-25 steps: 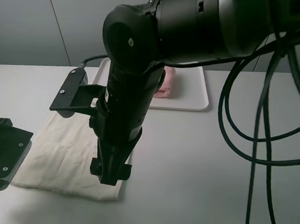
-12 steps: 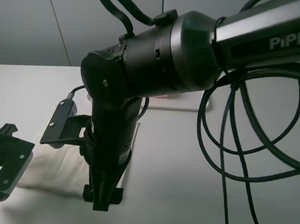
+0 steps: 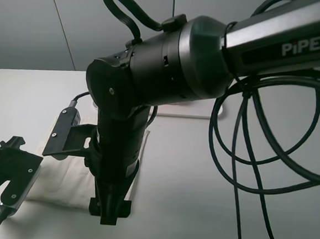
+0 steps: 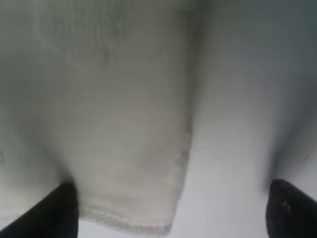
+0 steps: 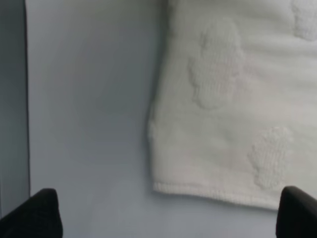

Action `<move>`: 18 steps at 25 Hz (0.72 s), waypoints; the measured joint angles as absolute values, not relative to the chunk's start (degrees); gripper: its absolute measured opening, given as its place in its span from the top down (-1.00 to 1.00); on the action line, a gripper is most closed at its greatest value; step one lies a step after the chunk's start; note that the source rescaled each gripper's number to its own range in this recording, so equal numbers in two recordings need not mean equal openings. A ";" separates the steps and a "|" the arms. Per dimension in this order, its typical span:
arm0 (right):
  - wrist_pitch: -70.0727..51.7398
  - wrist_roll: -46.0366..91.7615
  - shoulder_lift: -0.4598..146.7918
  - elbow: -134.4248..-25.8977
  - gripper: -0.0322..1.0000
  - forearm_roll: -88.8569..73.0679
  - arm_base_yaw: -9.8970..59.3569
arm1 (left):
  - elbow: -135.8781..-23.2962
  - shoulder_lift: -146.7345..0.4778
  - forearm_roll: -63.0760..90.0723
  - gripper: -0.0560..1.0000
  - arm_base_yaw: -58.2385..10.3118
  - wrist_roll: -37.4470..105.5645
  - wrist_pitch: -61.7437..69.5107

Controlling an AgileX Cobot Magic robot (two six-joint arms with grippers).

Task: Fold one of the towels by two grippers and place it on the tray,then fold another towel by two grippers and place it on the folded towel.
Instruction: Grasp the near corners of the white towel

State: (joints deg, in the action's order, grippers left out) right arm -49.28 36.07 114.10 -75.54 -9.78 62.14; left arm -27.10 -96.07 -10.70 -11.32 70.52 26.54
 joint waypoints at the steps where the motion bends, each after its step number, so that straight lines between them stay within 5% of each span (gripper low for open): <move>1: -49.41 36.33 114.45 -75.54 -0.87 -9.78 62.14 | -27.10 -96.44 -10.70 -0.96 -11.32 70.52 26.43; 18: -47.14 38.10 120.54 -75.54 -0.87 -9.78 62.14 | -27.31 -97.26 -11.15 -0.96 -11.42 70.63 26.32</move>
